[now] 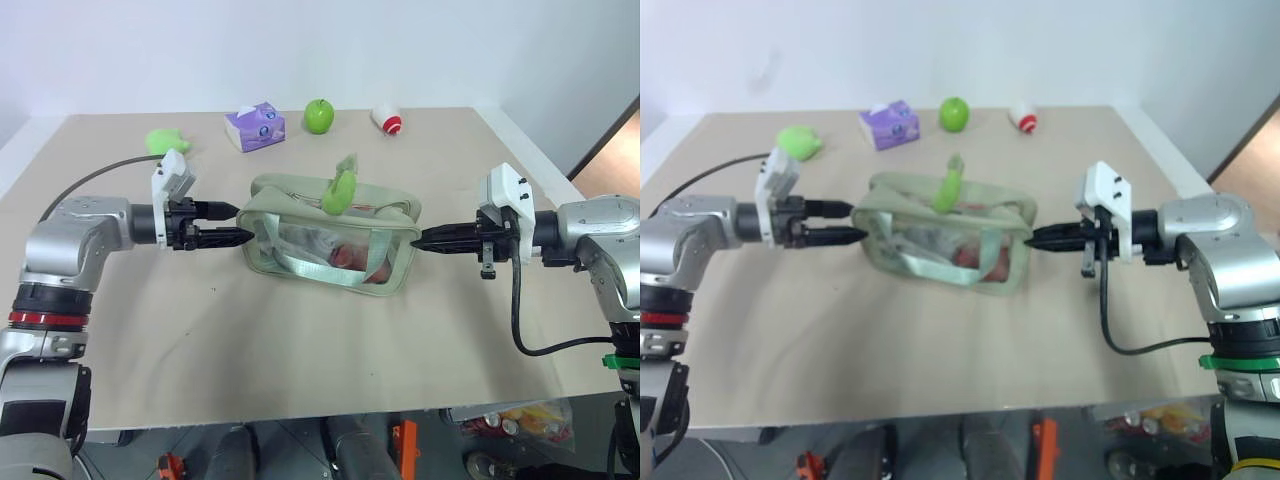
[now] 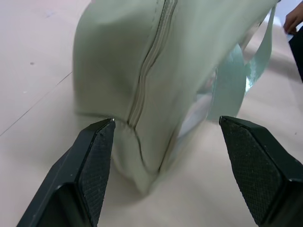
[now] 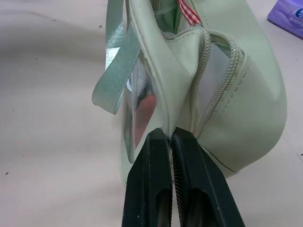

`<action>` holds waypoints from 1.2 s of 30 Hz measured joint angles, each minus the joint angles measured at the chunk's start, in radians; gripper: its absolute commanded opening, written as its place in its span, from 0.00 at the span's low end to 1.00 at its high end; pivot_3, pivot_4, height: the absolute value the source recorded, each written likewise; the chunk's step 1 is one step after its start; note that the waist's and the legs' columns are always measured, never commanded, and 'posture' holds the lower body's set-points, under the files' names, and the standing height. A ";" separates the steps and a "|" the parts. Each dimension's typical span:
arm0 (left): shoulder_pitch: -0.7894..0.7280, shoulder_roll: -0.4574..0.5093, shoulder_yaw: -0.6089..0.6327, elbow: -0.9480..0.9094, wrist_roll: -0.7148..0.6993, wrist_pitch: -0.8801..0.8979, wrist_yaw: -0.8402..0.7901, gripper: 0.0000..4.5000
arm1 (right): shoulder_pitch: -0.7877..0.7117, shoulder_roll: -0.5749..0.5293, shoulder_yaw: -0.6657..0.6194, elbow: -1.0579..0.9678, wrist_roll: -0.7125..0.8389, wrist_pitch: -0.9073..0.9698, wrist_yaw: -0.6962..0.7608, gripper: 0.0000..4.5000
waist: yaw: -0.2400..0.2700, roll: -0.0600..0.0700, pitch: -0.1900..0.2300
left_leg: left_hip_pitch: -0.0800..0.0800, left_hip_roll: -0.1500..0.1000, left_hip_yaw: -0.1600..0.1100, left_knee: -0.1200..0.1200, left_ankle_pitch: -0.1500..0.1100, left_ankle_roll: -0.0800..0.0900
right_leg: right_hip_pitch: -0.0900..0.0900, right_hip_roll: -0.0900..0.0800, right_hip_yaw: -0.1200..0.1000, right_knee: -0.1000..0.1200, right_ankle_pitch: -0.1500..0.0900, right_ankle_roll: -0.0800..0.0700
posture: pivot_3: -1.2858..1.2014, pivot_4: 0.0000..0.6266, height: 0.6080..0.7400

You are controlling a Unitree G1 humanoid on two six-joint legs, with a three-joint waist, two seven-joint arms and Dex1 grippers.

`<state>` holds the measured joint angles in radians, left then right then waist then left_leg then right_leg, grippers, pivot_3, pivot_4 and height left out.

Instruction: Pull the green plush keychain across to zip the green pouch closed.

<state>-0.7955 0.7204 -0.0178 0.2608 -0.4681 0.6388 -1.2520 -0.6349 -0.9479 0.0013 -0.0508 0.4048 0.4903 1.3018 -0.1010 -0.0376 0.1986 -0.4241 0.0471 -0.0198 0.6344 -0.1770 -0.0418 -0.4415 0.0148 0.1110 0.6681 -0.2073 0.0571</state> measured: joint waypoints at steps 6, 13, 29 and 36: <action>-0.007 -0.031 -0.007 0.045 0.015 -0.008 0.003 0.26 | 0.012 -0.004 -0.003 -0.007 0.002 0.003 -0.002 0.00 | 0.000 0.000 0.000 | 0.000 0.000 0.000 0.000 0.000 0.000 | 0.000 0.000 0.000 0.000 0.001 0.002 | 0.52 0.24 1.00; -0.003 -0.033 -0.006 0.030 0.007 0.003 0.006 0.01 | 0.018 -0.006 -0.005 -0.015 0.003 0.009 -0.004 0.00 | 0.000 0.000 0.000 | 0.000 0.000 0.000 0.000 0.000 0.000 | 0.000 0.000 0.000 0.000 0.001 0.002 | 0.52 0.24 1.00; 0.115 -0.005 0.052 -0.168 -0.062 0.102 0.098 0.00 | -0.084 0.024 -0.149 -0.003 0.248 0.184 -0.030 0.80 | 0.000 0.000 0.000 | 0.000 0.000 0.000 0.000 0.000 0.000 | 0.000 0.000 0.000 0.000 0.001 0.002 | 0.52 0.24 1.00; 0.137 -0.006 0.064 -0.209 -0.086 0.117 0.137 0.00 | -0.260 0.080 -0.206 0.008 0.377 0.319 -0.138 0.91 | 0.000 0.000 0.000 | 0.000 0.000 0.000 0.000 0.000 0.000 | 0.000 0.000 0.000 0.000 0.000 0.000 | 0.52 0.24 1.00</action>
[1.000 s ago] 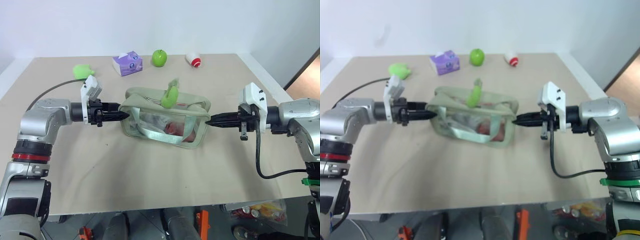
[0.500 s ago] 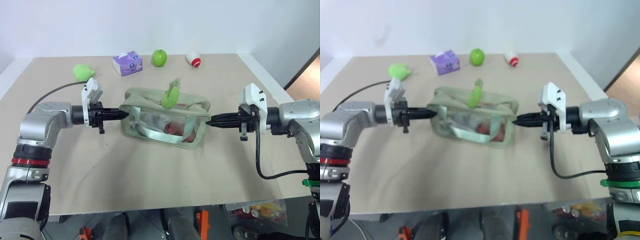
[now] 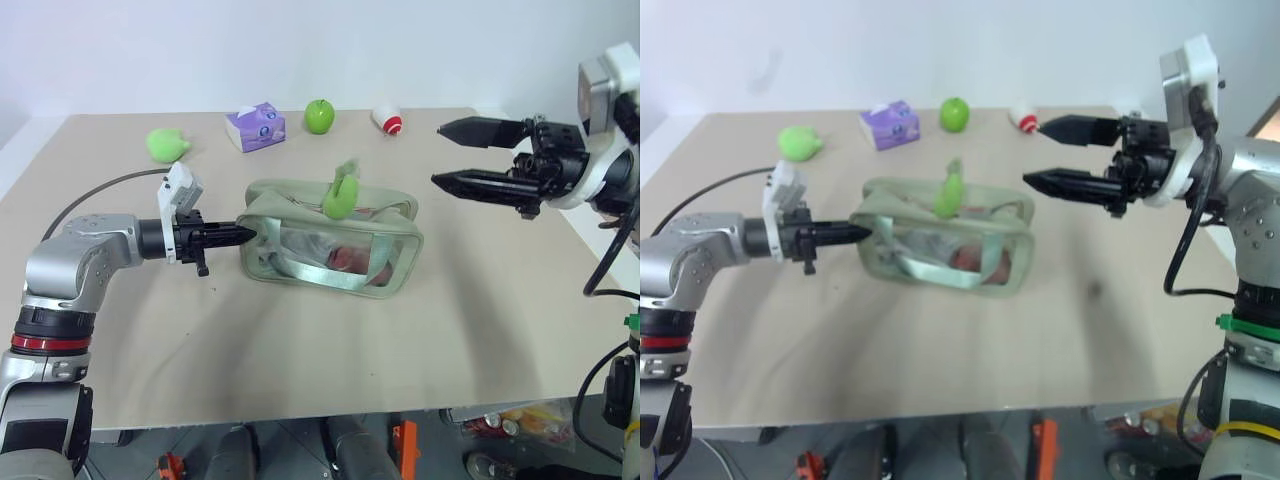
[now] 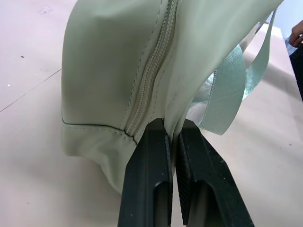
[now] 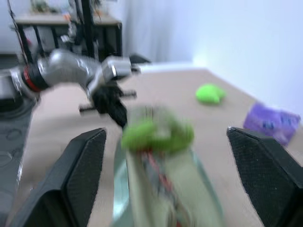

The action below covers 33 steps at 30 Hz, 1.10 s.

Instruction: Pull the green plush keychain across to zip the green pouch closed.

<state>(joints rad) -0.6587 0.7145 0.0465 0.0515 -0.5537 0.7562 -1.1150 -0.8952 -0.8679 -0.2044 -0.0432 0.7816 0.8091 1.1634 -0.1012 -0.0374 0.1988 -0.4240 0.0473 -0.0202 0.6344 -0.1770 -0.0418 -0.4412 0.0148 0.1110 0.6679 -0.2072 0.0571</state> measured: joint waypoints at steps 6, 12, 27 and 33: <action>0.025 -0.008 0.004 -0.044 -0.018 0.007 0.036 0.00 | -0.014 0.060 0.061 -0.020 0.078 0.229 -0.117 0.91 | 0.004 0.000 0.000 | -0.001 0.000 0.000 0.000 0.000 0.000 | 0.000 0.000 0.000 0.000 0.000 0.000 | 0.52 0.24 1.00; 0.048 -0.008 0.011 -0.069 -0.035 0.007 0.052 0.00 | 0.021 0.081 0.087 -0.092 0.128 0.346 -0.178 0.91 | 0.006 0.000 0.000 | -0.002 0.000 -0.001 0.000 0.000 0.000 | -0.001 0.000 0.000 0.000 0.001 0.002 | 0.52 0.24 1.00; 0.052 -0.012 0.011 -0.073 -0.039 0.006 0.063 0.00 | 0.024 0.148 0.148 -0.149 0.164 0.386 -0.226 0.91 | 0.007 0.000 0.000 | -0.002 0.000 -0.001 0.000 0.000 0.001 | 0.000 0.000 0.000 -0.001 0.000 0.002 | 0.52 0.24 1.00; 0.057 -0.014 0.012 -0.081 -0.044 0.006 0.069 0.00 | 0.021 0.183 0.203 -0.123 0.127 0.344 -0.220 0.91 | 0.007 0.000 0.000 | -0.002 0.000 -0.001 0.000 0.000 0.001 | 0.000 0.000 -0.001 -0.001 0.000 0.002 | 0.52 0.24 1.00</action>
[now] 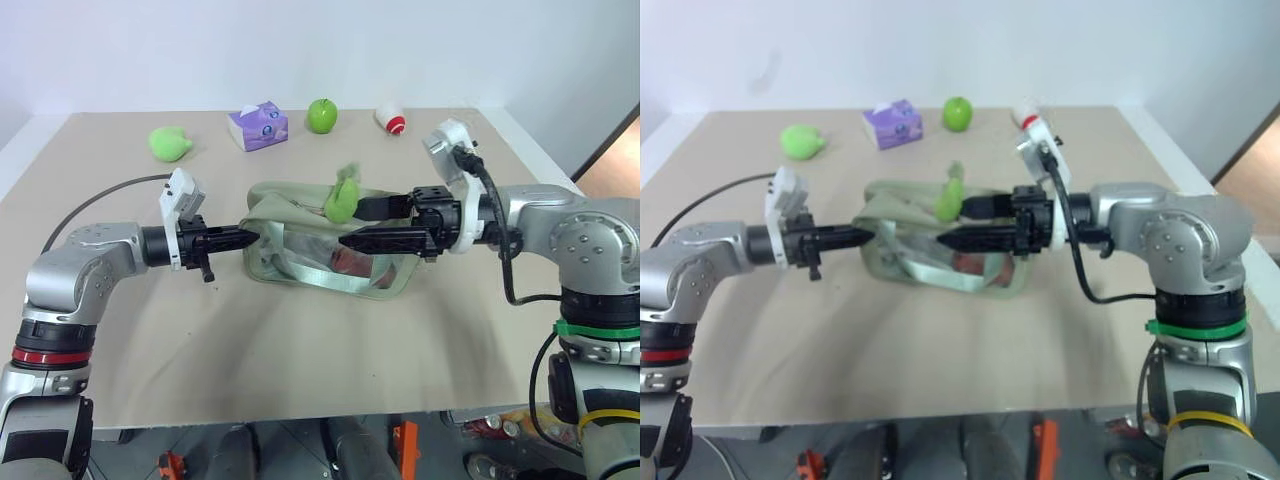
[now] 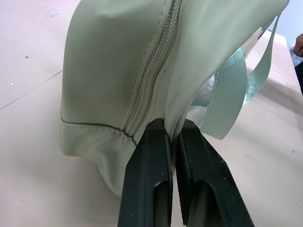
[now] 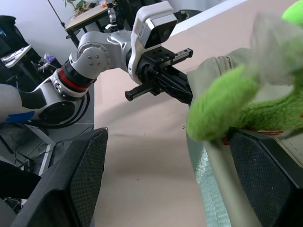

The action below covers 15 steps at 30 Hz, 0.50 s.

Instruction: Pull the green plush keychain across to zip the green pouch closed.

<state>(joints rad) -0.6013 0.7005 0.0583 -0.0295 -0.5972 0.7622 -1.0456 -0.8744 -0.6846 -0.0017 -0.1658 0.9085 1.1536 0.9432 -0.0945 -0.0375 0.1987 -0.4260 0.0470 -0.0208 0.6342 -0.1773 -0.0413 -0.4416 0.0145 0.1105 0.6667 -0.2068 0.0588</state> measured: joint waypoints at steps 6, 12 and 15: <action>0.012 0.000 0.004 -0.022 -0.002 0.001 0.012 0.00 | -0.029 0.018 0.029 0.043 -0.044 -0.044 0.021 0.91 | 0.001 0.000 0.000 | 0.000 0.000 0.000 0.000 0.000 0.000 | 0.000 0.000 0.000 0.000 0.000 0.000 | 0.52 0.24 1.00; 0.021 0.000 0.009 -0.028 -0.013 0.004 0.015 0.00 | -0.037 0.017 0.035 0.073 -0.086 -0.085 0.056 0.91 | 0.001 0.000 0.000 | 0.000 0.000 0.000 0.000 0.000 0.000 | 0.000 0.000 0.000 0.000 0.000 0.000 | 0.52 0.24 1.00; 0.022 0.000 0.009 -0.028 -0.013 0.005 0.015 0.00 | -0.039 0.016 0.035 0.083 -0.100 -0.095 0.058 0.91 | 0.001 0.000 0.000 | 0.000 0.000 0.000 0.000 0.000 0.000 | 0.000 0.000 0.000 0.000 0.000 0.000 | 0.52 0.24 1.00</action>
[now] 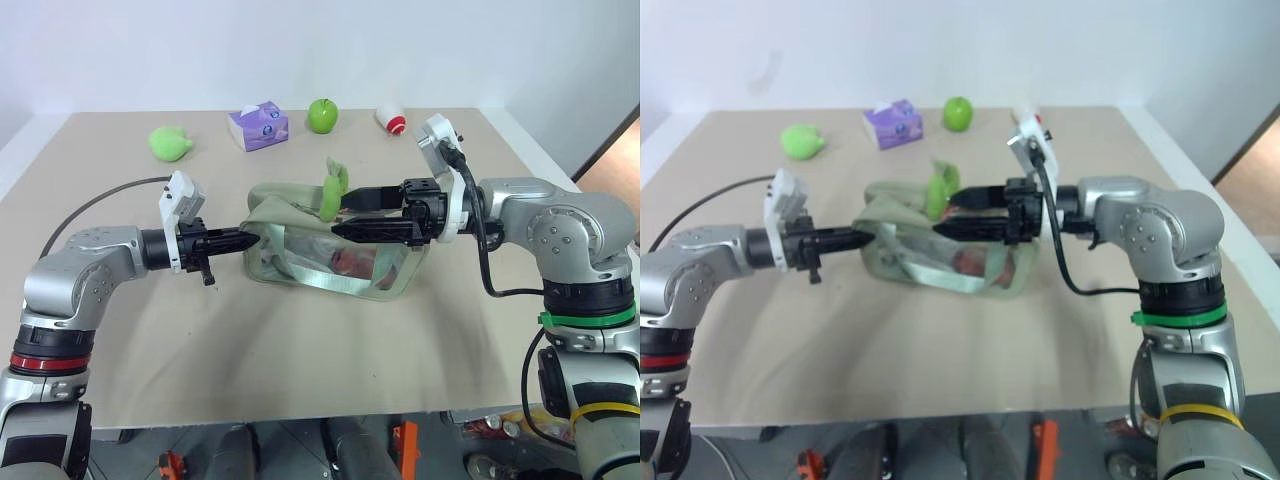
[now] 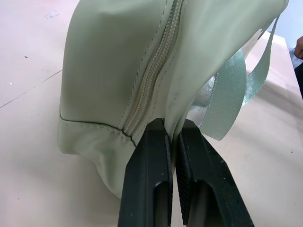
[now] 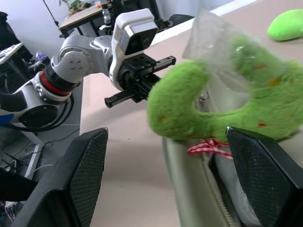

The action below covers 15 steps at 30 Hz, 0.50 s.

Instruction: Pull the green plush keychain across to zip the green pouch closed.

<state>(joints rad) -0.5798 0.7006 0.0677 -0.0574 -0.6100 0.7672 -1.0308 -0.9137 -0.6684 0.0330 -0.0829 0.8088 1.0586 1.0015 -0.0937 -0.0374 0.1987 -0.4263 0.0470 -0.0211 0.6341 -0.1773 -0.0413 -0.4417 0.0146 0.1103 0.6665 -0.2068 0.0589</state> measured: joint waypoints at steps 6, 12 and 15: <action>0.000 0.000 0.000 0.000 0.000 0.000 0.000 0.00 | -0.017 0.001 0.000 0.028 -0.017 -0.022 -0.001 0.91 | 0.000 0.000 0.000 | 0.000 0.000 0.000 0.000 0.000 0.000 | 0.000 0.000 0.000 0.000 0.000 0.000 | 0.52 0.24 1.00; 0.000 -0.001 0.000 0.000 0.000 0.000 -0.002 0.00 | -0.042 0.016 -0.006 0.038 -0.014 -0.023 -0.003 0.91 | 0.000 0.000 0.000 | 0.000 0.000 0.000 0.000 0.000 0.000 | 0.000 0.000 0.000 0.000 0.000 0.000 | 0.52 0.24 1.00; 0.000 -0.001 0.000 0.001 0.000 -0.001 -0.003 0.00 | -0.042 0.033 -0.006 0.028 -0.008 -0.020 -0.003 0.91 | 0.000 0.000 0.000 | 0.000 0.000 0.000 0.000 0.000 0.000 | 0.000 0.000 0.000 0.000 0.000 0.000 | 0.52 0.24 1.00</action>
<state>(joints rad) -0.5800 0.6998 0.0677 -0.0564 -0.6098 0.7664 -1.0337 -0.9555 -0.6353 0.0273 -0.0549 0.8011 1.0384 0.9983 -0.0937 -0.0374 0.1988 -0.4264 0.0470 -0.0211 0.6341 -0.1773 -0.0413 -0.4418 0.0145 0.1102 0.6665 -0.2068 0.0589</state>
